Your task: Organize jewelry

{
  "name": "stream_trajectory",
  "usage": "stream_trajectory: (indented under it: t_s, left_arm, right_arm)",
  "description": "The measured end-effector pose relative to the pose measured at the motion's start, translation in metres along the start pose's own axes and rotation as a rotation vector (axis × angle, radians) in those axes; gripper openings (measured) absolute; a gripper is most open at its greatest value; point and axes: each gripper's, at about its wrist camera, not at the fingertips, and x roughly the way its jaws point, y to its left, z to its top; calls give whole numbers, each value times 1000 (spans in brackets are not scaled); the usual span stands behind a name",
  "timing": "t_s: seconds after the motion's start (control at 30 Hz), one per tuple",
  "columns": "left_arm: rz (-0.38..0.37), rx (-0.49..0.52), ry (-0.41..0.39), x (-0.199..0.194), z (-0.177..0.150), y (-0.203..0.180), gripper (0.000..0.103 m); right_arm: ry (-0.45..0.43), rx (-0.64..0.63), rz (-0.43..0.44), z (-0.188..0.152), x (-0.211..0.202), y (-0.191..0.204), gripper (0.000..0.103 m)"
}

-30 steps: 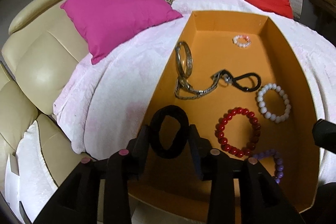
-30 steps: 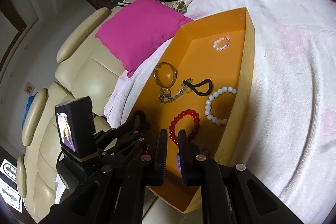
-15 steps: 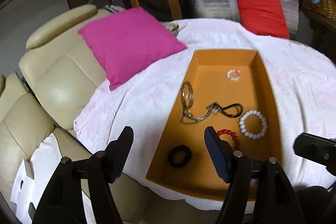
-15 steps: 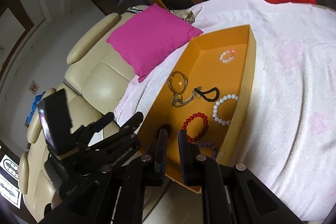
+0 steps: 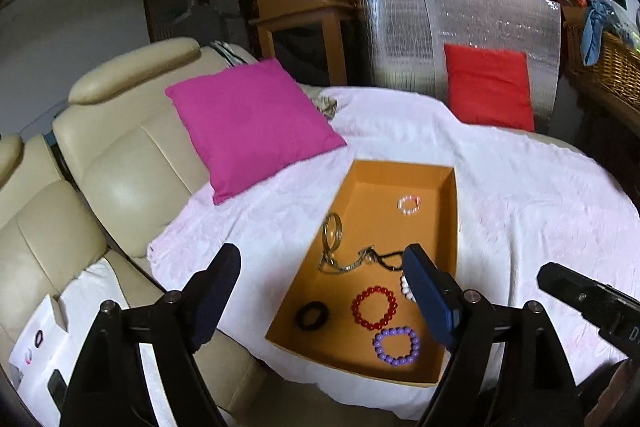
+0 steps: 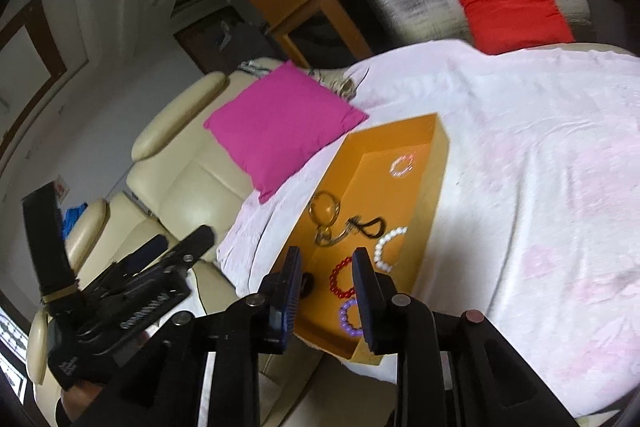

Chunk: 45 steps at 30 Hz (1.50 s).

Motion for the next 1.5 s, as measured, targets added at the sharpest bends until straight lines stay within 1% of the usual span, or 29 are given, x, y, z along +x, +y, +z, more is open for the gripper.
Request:
stream_trajectory:
  t_s: [0.07, 0.13, 0.17, 0.3, 0.4, 0.43, 0.5, 0.63, 0.73, 1.0, 1.07, 1.27, 1.4, 1.5]
  left_arm:
    - [17, 14, -21, -10, 4, -5, 84]
    - [64, 15, -23, -17, 7, -9, 85]
    - [76, 24, -30, -20, 9, -12, 85]
    - [74, 52, -62, -32, 12, -20, 85]
    - [58, 53, -70, -42, 15, -27, 86]
    - [51, 56, -74, -44, 15, -29, 86]
    - [46, 64, -81, -49, 17, -34, 86]
    - [42, 92, -101, -58, 18, -48, 86]
    - [24, 107, -107, -63, 19, -57, 86]
    - [-2, 108, -104, -66, 16, -69, 86]
    - [-7, 111, -102, -66, 15, -70, 86]
    - [-12, 117, -104, -68, 12, -71, 86]
    - [-6, 108, -96, -67, 11, -67, 86]
    - [9, 97, -94, -66, 8, -60, 86]
  right_arm:
    - [-27, 11, -3, 3, -12, -4, 28]
    - [-51, 16, -7, 6, -25, -7, 28]
    - [-61, 16, -10, 7, -30, -8, 28]
    - [-110, 10, -28, 11, -55, -9, 29]
    - [-141, 6, -43, 13, -69, -10, 41]
    - [-160, 8, -46, 13, -76, -11, 48]
    - [-184, -2, -58, 12, -85, -10, 48]
    - [-192, -21, -87, 12, -95, -9, 48]
    - [-198, -28, -112, 11, -100, -11, 48]
    - [-185, -46, -202, 10, -109, -17, 49]
    - [-181, -51, -208, 9, -111, -17, 52]
    - [-181, -64, -211, 8, -112, -12, 53]
    - [-178, -83, -210, 6, -112, -5, 53]
    - [-174, -94, -211, 5, -110, 0, 56]
